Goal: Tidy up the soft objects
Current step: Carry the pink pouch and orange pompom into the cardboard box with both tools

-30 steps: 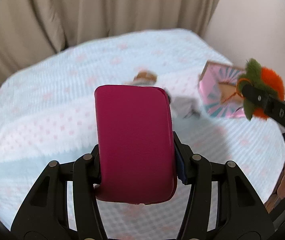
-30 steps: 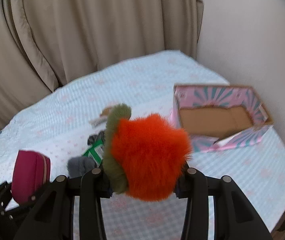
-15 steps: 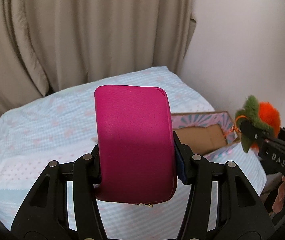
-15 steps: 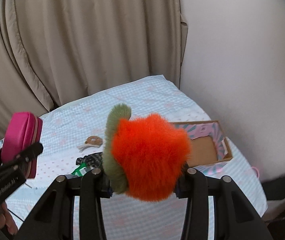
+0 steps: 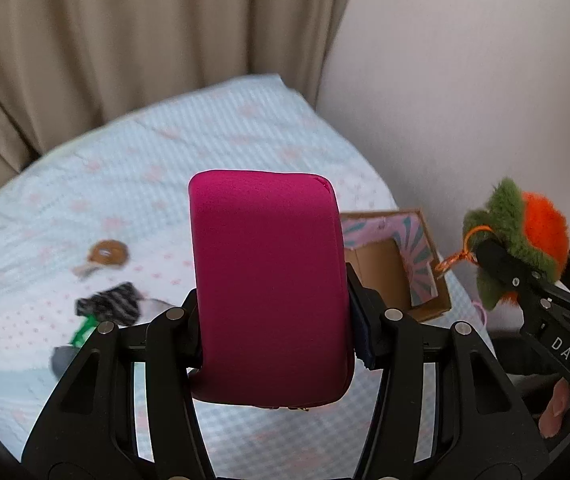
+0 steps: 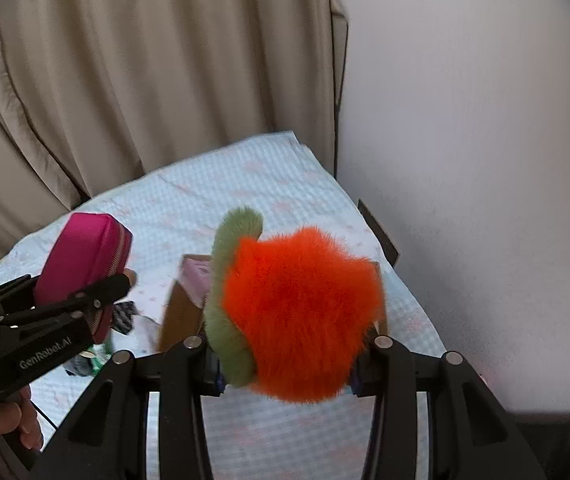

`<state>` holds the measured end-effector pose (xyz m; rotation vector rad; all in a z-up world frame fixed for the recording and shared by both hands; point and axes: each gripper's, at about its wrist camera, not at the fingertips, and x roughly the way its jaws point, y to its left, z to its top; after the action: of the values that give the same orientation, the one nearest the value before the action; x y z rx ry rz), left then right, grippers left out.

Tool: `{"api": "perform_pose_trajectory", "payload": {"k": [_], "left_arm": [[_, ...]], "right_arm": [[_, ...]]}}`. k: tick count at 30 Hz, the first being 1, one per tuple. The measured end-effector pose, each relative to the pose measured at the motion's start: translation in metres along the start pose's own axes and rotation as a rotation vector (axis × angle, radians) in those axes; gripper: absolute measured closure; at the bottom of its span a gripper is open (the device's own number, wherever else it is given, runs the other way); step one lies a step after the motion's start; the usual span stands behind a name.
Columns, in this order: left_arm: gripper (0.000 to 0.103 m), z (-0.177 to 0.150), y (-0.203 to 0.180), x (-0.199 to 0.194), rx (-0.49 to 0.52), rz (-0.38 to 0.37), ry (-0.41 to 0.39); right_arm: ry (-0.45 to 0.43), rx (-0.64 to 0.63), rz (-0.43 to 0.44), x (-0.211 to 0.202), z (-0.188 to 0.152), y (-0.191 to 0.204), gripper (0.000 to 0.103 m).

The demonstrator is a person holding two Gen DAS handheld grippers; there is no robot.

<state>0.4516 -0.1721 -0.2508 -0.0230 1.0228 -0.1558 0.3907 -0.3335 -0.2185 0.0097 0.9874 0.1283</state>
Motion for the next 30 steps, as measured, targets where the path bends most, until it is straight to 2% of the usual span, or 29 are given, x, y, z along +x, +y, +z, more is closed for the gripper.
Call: {"api": "perform_pose_trajectory", "payload": {"k": [5, 8, 10, 14, 18, 21, 23, 24, 25, 26, 27, 28, 30], "left_arm": [[0.054, 0.007, -0.012, 0.064, 0.016, 0.016, 0.127], [0.053, 0.005, -0.017, 0.099, -0.016, -0.003, 0.198], [0.053, 0.007, -0.017, 0.126, -0.023, 0.011, 0.243], [0.053, 0.008, -0.018, 0.168, -0.01, 0.039, 0.323], [0.053, 0.005, -0.017, 0.203, 0.005, 0.055, 0.411], [0.053, 0.002, -0.02, 0.218, 0.041, 0.066, 0.441], [0.045, 0.002, -0.022, 0.222, 0.051, 0.073, 0.445], [0.036, 0.003, -0.022, 0.224, 0.051, 0.067, 0.439], [0.006, 0.005, -0.022, 0.225, 0.051, 0.064, 0.437], [0.0, 0.007, -0.022, 0.226, 0.053, 0.064, 0.434], [0.0, 0.009, -0.022, 0.226, 0.059, 0.068, 0.427], [0.0, 0.01, -0.022, 0.227, 0.062, 0.07, 0.425], [0.0, 0.012, -0.022, 0.229, 0.072, 0.076, 0.432]], "right_arm": [[0.099, 0.024, 0.03, 0.057, 0.0, -0.031, 0.064], [0.167, 0.013, 0.052, 0.093, -0.001, -0.038, 0.064], [0.212, -0.008, 0.07, 0.116, -0.002, -0.041, 0.064], [0.245, -0.056, 0.086, 0.144, -0.01, -0.053, 0.064], [0.314, -0.082, 0.107, 0.179, -0.023, -0.061, 0.064], [0.349, -0.092, 0.108, 0.195, -0.029, -0.061, 0.064], [0.375, -0.106, 0.111, 0.205, -0.033, -0.061, 0.063], [0.385, -0.113, 0.113, 0.208, -0.032, -0.059, 0.059], [0.398, -0.125, 0.114, 0.212, -0.033, -0.058, 0.051], [0.403, -0.134, 0.121, 0.213, -0.036, -0.058, 0.042], [0.403, -0.139, 0.137, 0.214, -0.036, -0.057, 0.015], [0.402, -0.14, 0.158, 0.215, -0.038, -0.057, 0.0], [0.395, -0.141, 0.176, 0.215, -0.039, -0.056, 0.0]]}}
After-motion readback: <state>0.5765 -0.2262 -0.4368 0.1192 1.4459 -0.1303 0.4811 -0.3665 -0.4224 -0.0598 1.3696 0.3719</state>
